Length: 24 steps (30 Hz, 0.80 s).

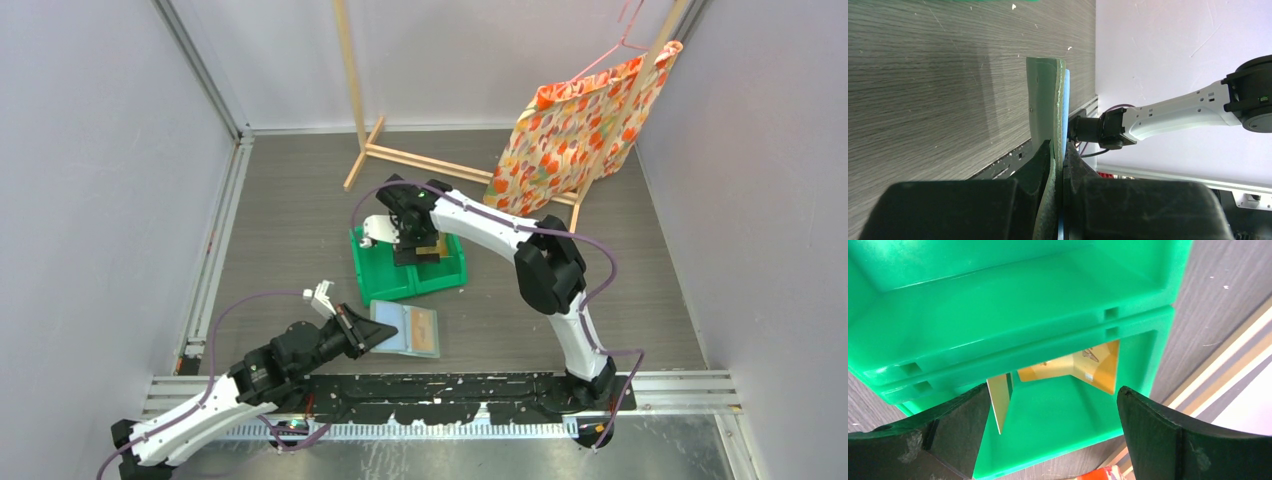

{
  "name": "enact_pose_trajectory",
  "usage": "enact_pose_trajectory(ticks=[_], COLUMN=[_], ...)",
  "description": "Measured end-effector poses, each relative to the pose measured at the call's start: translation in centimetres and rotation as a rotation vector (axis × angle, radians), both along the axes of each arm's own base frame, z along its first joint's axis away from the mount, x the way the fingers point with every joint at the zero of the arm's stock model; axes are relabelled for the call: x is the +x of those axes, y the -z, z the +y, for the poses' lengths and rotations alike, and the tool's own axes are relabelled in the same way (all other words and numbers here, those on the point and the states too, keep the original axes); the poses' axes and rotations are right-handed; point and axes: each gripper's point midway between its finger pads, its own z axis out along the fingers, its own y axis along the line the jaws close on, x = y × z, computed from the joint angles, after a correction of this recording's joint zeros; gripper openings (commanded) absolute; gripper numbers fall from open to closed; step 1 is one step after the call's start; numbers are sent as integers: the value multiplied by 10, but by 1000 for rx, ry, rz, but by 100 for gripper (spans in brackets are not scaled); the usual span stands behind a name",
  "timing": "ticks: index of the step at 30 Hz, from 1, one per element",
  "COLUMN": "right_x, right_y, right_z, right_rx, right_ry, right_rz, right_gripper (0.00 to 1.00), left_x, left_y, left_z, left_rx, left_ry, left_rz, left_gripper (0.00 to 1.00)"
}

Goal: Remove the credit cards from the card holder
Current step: Place the credit card in the storage box.

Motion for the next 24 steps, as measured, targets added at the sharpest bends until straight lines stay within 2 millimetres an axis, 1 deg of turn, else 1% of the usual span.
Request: enact_pose_trajectory(ticks=[7, 15, 19, 24], right_x=[11, 31, 38, 38], right_y=[-18, -25, -25, -14], right_z=[5, 4, 4, 0], right_rx=[40, 61, 72, 71], right_ry=[10, 34, 47, 65], right_rz=[-71, -138, -164, -156], right_gripper=[100, 100, 100, 100], left_x=[0, -1, -1, -1], left_y=[5, 9, 10, 9], left_z=[0, -1, -1, -1], left_rx=[19, 36, 36, 36], left_ry=[1, 7, 7, 8], left_rz=[12, 24, 24, 23], left_gripper=[1, 1, 0, 1])
